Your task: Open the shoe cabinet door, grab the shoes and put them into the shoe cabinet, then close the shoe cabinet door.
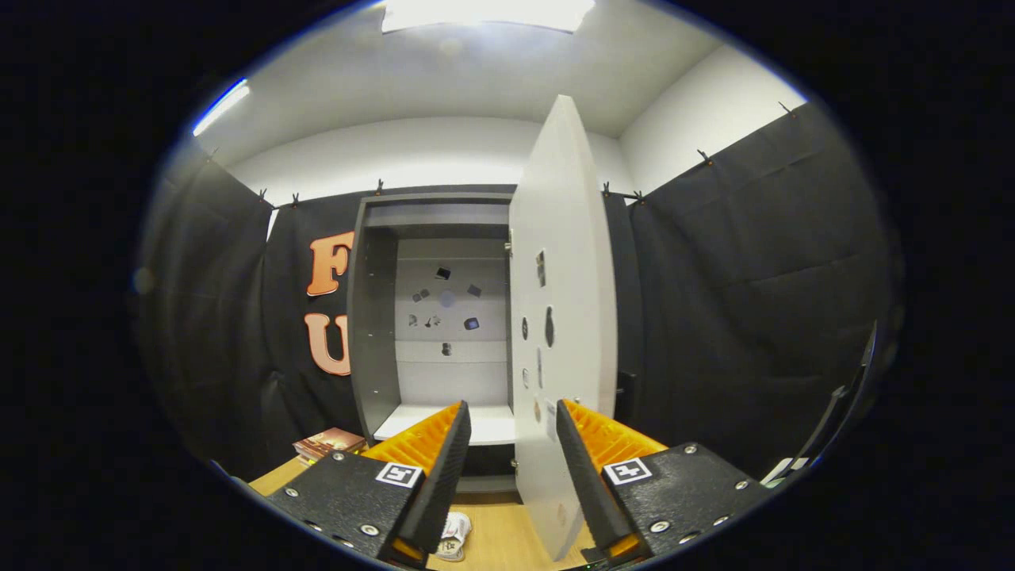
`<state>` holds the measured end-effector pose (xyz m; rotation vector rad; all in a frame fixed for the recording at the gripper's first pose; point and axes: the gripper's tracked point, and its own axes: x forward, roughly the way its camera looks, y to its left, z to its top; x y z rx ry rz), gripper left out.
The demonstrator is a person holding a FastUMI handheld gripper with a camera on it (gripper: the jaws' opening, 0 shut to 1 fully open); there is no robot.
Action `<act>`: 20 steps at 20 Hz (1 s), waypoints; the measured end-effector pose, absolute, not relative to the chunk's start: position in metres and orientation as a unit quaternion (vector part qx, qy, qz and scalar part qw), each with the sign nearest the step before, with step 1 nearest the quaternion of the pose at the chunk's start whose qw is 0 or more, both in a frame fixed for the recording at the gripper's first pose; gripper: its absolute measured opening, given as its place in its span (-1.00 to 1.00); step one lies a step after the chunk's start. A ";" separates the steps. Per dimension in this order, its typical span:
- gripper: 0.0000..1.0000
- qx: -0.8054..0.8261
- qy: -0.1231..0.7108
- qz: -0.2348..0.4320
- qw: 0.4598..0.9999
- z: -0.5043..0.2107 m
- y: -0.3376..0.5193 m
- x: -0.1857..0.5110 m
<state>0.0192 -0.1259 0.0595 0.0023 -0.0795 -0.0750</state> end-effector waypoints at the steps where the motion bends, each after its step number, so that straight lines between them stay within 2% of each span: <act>1: 0.46 0.000 -0.040 -0.032 0.999 0.060 -0.115 0.020; 2: 0.60 -0.003 -0.039 -0.027 0.999 0.059 -0.104 0.023; 4: 0.76 -0.008 -0.039 -0.017 0.999 0.057 -0.081 0.027; 6: 0.84 -0.010 -0.037 -0.008 0.999 0.056 -0.062 0.031; 14: 0.86 -0.012 -0.025 0.010 1.000 0.042 -0.009 0.052; 20: 0.86 -0.013 0.035 0.015 0.999 -0.021 0.014 0.072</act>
